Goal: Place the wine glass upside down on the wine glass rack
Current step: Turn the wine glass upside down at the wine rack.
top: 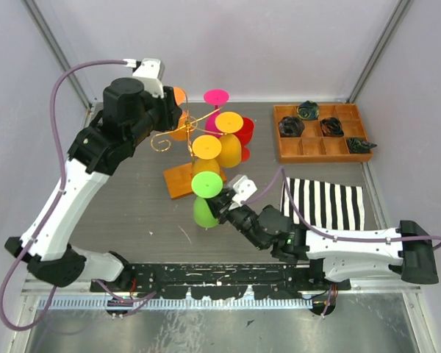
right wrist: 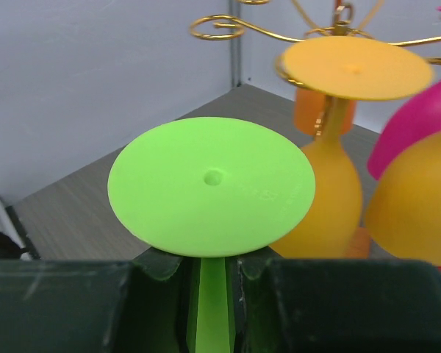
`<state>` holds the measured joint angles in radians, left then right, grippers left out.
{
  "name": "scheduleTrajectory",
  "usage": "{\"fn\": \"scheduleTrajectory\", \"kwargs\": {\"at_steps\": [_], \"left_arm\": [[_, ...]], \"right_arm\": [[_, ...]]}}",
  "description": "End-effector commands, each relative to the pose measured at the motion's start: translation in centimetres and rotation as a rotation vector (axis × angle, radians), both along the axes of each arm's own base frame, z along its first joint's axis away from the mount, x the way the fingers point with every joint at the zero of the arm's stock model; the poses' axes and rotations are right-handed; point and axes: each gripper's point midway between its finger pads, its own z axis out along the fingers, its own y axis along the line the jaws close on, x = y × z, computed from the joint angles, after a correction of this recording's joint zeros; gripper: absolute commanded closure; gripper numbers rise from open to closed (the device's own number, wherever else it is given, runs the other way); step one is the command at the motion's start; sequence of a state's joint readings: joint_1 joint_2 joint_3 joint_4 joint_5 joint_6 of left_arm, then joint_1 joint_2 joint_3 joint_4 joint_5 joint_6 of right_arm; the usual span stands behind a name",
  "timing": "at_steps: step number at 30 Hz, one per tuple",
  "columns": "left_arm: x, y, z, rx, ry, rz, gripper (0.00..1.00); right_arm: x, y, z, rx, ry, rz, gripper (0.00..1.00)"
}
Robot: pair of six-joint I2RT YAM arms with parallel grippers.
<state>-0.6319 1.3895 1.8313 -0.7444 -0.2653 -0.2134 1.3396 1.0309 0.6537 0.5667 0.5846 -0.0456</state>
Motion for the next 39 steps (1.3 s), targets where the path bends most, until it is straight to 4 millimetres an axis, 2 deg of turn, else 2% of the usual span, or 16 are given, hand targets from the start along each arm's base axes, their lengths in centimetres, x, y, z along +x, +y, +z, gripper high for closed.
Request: {"fn": "scheduleTrajectory", "kwargs": {"at_steps": [1, 9, 12, 15, 19, 26, 32, 39], "left_arm": [[-3.6, 0.1, 1.6, -0.01, -0.085, -0.167, 0.48], [-10.0, 1.9, 1.4, -0.057, -0.163, -0.301, 0.35], [-11.5, 2.8, 1.2, -0.069, -0.203, -0.312, 0.3], [-12.5, 3.3, 0.1, -0.055, -0.189, -0.326, 0.29], [-13.0, 3.3, -1.5, -0.03, -0.145, -0.346, 0.28], [-13.1, 3.5, -2.8, -0.025, -0.111, -0.338, 0.28], [-12.7, 4.4, -4.2, 0.015, -0.078, -0.285, 0.3], [-12.7, 4.5, -5.4, 0.029, -0.053, -0.281, 0.3]], "right_arm": [[-1.9, 2.1, 3.9, 0.08, -0.043, 0.092, 0.99], [-2.8, 3.8, 4.5, 0.045, 0.069, 0.163, 0.99], [-3.4, 4.8, 4.4, 0.008, 0.101, 0.205, 0.99], [-3.6, 5.7, 4.5, -0.018, 0.121, 0.223, 1.0], [-3.0, 7.2, 4.6, -0.059, 0.143, 0.211, 1.0], [-2.5, 8.9, 5.3, -0.079, 0.15, 0.225, 1.0], [-2.3, 8.9, 5.9, -0.068, 0.139, 0.214, 1.0], [-2.1, 8.1, 7.2, -0.026, 0.123, 0.193, 1.0]]}}
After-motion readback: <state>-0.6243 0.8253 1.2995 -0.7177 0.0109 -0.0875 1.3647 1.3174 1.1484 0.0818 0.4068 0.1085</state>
